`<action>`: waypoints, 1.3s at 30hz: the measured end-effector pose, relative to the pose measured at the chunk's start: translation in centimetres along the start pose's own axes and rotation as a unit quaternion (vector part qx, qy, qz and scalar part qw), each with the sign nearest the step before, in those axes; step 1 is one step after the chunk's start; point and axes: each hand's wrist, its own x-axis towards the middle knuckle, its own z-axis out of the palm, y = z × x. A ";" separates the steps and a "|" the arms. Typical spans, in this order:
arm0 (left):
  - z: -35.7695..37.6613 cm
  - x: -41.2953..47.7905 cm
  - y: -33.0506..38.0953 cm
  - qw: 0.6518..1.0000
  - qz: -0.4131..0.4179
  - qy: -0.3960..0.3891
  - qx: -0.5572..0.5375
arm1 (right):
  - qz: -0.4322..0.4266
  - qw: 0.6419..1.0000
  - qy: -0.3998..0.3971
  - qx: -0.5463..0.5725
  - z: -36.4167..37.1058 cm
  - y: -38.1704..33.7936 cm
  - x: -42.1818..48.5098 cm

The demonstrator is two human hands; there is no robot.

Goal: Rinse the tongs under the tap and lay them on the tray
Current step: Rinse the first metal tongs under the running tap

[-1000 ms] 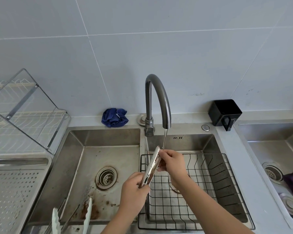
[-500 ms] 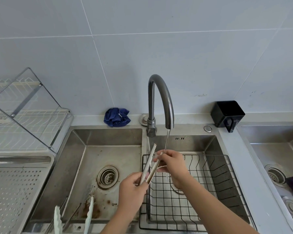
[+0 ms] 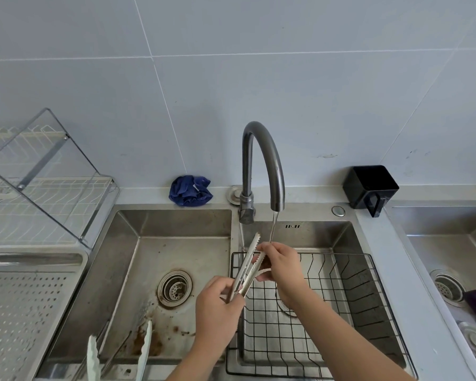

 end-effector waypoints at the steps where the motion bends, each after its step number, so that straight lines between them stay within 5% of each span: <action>1: -0.1 0.0 -0.1 1.000 0.003 0.002 0.006 | 0.000 1.000 -0.012 -0.005 0.0 0.1 0.0; 8: -0.3 -0.3 0.2 0.998 0.034 0.003 0.045 | -0.019 0.998 0.026 -0.050 -0.2 -0.2 0.0; 14: -0.8 -0.4 0.7 0.992 0.059 0.023 0.108 | 0.007 0.998 -0.064 0.007 -1.1 -0.3 0.2; 20: -1.2 0.0 1.7 0.979 0.102 0.026 0.172 | -0.033 0.999 0.040 0.004 -0.7 1.0 0.5; 27: -1.9 -0.1 0.9 0.981 0.097 0.024 0.167 | 0.016 0.994 -0.085 0.071 -1.3 0.5 0.3; 34: -2.0 0.0 0.2 0.984 0.109 0.025 0.141 | 0.012 0.992 -0.073 0.099 -0.7 0.7 0.0; 39: -1.4 -0.4 0.0 0.988 0.090 0.005 0.122 | -0.031 0.999 0.008 -0.006 -0.7 1.0 0.0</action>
